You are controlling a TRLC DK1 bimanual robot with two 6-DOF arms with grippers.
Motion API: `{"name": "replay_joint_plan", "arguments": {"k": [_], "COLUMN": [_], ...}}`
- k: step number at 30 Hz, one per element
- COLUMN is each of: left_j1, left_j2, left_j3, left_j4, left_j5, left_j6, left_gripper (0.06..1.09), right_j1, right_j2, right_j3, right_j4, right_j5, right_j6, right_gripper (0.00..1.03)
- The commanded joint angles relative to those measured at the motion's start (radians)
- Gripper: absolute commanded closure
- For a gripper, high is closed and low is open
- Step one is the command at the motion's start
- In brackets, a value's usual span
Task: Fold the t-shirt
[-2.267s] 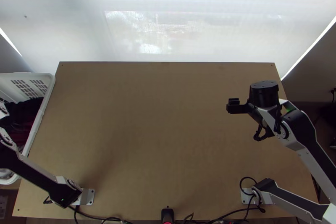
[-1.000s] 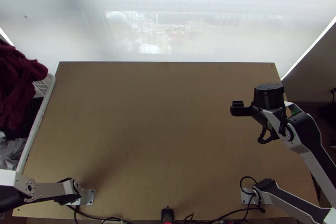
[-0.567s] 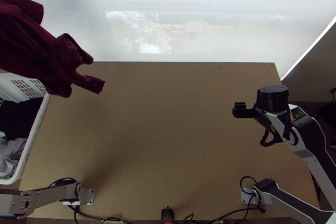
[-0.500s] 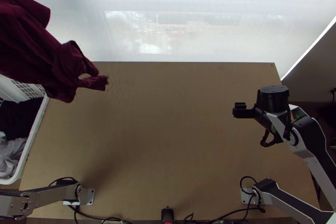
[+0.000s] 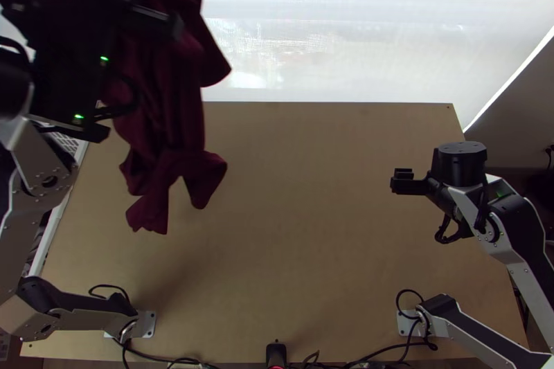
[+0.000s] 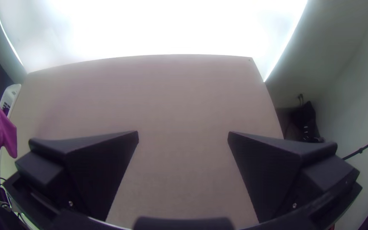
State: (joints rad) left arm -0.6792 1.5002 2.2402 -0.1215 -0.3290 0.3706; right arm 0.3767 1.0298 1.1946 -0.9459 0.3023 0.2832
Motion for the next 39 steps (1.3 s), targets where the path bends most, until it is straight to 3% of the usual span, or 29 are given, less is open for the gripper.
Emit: {"name": "replay_joint_plan", "arguments": {"k": [1,9,18,27,33,39], "left_j1": [-0.270,-0.362,-0.241,-0.186,-0.255,-0.327], "left_j2": [0.140,0.212,0.236,0.216,0.074,-0.182], "left_j3": [-0.007,-0.212,-0.478,-0.508,-0.656,-0.959], "left_j4": [0.040,0.046,0.102,0.077,0.028,-0.164], "left_j5": [-0.015,-0.015,-0.033,-0.030,-0.016,0.045], "left_j6": [0.016,-0.036,-0.111,-0.107,-0.102,-0.105], "left_gripper": [1.05,1.05,1.05,1.05,1.05,1.05], "right_j1": [-0.056,-0.121,-0.125,-0.062,-0.047,-0.033], "right_j2": [-0.011,-0.040,-0.016,0.046,0.073,0.105], "right_j3": [-0.010,-0.044,-0.052,-0.036,-0.040,-0.056], "right_j4": [-0.005,-0.008,0.012,0.021,0.025,0.050], "right_j5": [0.001,0.001,-0.003,-0.012,-0.012,-0.014], "right_j6": [0.002,0.008,0.007,0.002,-0.003,-0.004], "right_gripper": [0.05,0.05,0.05,0.05,0.05,0.05]}}
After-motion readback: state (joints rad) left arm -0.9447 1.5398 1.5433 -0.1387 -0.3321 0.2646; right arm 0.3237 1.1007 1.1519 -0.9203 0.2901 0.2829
